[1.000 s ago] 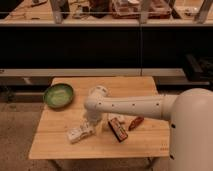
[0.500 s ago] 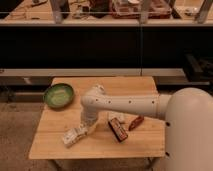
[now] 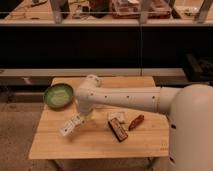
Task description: Stand the bottle upright
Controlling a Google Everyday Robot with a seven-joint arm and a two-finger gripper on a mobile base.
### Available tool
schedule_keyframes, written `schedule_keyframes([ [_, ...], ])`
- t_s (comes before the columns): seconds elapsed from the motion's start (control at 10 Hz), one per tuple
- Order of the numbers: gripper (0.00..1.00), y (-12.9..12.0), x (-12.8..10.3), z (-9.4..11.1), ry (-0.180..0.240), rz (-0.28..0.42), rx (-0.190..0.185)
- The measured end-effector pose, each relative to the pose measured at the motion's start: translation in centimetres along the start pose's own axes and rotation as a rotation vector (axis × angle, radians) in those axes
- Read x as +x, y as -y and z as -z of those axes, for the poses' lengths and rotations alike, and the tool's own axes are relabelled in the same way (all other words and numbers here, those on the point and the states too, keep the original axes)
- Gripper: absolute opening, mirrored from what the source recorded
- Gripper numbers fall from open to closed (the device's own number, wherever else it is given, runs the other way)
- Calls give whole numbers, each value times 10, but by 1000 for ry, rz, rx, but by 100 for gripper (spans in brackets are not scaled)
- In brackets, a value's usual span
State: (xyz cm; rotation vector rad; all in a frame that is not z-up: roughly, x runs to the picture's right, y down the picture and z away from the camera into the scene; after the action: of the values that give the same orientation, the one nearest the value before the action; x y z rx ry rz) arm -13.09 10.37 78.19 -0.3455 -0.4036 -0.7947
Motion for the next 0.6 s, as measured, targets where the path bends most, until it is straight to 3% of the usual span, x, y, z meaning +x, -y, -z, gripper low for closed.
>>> schedule_keyframes([
  [0.1,1,15,5,20,-101,104,30],
  [0.3,1,43,2,53,-266,303,84],
  [0.4,1,52,-2,64,-315,369,105],
  [0.6,1,59,-4,73,-352,419,121],
])
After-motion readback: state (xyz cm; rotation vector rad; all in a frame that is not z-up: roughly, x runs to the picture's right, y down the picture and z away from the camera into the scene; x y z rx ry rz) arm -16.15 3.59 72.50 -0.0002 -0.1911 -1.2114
